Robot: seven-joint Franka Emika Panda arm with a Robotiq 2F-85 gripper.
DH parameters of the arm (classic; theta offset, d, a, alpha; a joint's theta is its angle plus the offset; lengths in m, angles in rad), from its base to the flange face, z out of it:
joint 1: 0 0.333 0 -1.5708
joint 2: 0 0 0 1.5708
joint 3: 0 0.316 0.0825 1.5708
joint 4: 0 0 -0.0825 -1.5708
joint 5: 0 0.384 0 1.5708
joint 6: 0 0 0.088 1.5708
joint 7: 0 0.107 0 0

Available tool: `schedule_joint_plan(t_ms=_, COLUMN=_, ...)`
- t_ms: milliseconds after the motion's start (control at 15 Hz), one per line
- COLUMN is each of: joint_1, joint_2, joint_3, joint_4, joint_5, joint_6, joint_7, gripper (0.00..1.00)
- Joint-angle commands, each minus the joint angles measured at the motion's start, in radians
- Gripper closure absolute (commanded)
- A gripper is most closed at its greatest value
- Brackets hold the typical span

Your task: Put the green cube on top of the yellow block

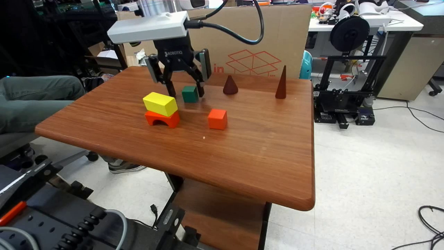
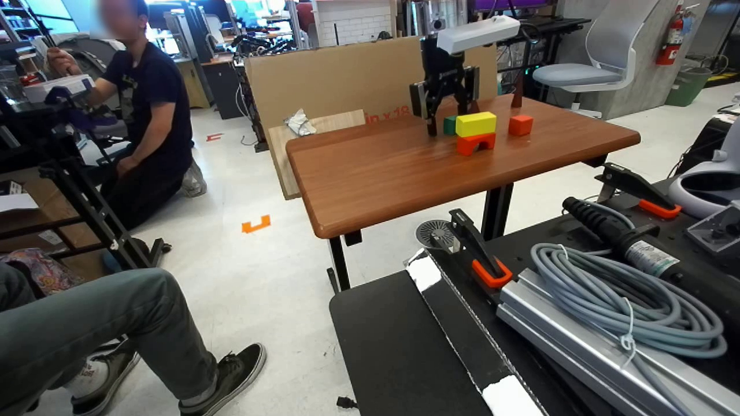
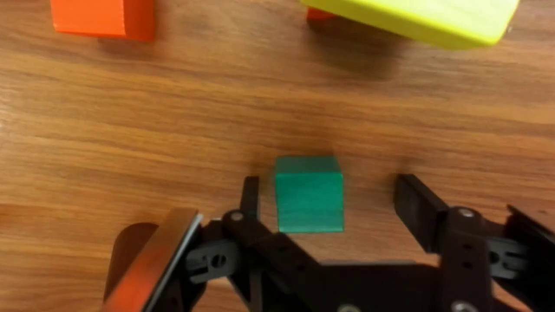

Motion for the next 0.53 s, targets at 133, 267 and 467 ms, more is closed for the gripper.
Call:
schedule_joint_plan(t_ms=133, joint_1=-0.042, joint_2=-0.01, joint_3=0.031, joint_4=0.021, joint_5=0.106, joint_6=-0.047, joint_7=-0.063, gripper=0.64)
schedule_joint_plan(t_ms=267, joint_1=-0.063, joint_2=-0.03, joint_3=0.049, joint_4=0.005, joint_5=0.165, joint_6=-0.074, joint_7=-0.081, gripper=0.8)
schedule_joint_plan(t_ms=467, joint_1=-0.09, joint_2=-0.053, joint_3=0.063, joint_4=0.004, joint_5=0.246, joint_6=-0.156, joint_7=-0.08, gripper=0.92)
